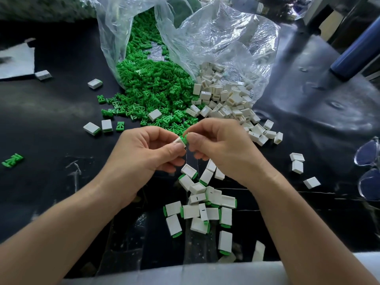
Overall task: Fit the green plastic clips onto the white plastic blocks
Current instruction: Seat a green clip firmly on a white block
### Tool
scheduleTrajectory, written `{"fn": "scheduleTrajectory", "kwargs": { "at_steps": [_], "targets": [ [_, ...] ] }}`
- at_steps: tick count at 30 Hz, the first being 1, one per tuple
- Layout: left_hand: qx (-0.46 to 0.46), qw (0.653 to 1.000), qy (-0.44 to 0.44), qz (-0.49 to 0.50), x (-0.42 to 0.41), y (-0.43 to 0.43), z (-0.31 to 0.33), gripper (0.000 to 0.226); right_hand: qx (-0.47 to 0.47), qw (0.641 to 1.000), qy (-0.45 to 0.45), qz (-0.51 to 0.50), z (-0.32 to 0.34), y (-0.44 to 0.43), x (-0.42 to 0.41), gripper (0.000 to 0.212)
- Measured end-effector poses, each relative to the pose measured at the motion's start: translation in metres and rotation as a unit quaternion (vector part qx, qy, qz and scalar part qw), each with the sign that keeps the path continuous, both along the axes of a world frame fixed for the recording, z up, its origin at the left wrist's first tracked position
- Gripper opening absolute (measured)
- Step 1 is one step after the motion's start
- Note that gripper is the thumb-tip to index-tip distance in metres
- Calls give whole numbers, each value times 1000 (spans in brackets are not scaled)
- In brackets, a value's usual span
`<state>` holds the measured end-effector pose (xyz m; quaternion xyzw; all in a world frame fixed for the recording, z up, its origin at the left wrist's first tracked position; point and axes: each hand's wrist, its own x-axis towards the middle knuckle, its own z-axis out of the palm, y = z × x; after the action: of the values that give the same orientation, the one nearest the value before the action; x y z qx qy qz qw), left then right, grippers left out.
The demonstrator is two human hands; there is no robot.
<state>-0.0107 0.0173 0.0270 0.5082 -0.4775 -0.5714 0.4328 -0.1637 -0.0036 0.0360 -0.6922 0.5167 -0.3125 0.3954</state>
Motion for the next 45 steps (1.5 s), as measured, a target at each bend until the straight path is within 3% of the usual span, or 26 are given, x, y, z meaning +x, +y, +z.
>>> {"fn": "scheduleTrajectory", "kwargs": {
  "at_steps": [4,9,14,20,24,27,30,33,37,40,45],
  "targets": [
    [-7,1000,-5,0,-1,1,0,1,-13,995,100,18,3,3,2,27],
    [-19,1000,-5,-3,1,3,0,4,-39,990,132,35,6,5,3,19],
    [-73,994,-74,-18,3,3,-2,8,-122,965,221,69,7,8,7,16],
    [-104,984,-140,-24,4,5,-8,10,-156,940,278,120,7,10,7,13],
    [-114,990,-76,-19,3,2,-1,7,-154,967,187,80,8,8,2,16],
    [-117,993,-12,-11,2,1,4,16,-29,1000,-2,11,12,6,-2,39],
    [-114,993,35,-1,1,0,4,19,113,989,-97,-4,13,4,-3,54],
    [-110,992,63,-12,1,-1,3,18,226,961,-150,58,10,6,6,62],
    [-115,991,69,-27,1,0,4,18,293,928,-209,99,9,9,17,62],
    [-116,989,84,-39,0,1,4,11,306,921,-224,86,10,10,18,57],
    [-130,984,96,-78,1,1,2,16,274,940,-194,63,7,14,20,55]
  ]
}}
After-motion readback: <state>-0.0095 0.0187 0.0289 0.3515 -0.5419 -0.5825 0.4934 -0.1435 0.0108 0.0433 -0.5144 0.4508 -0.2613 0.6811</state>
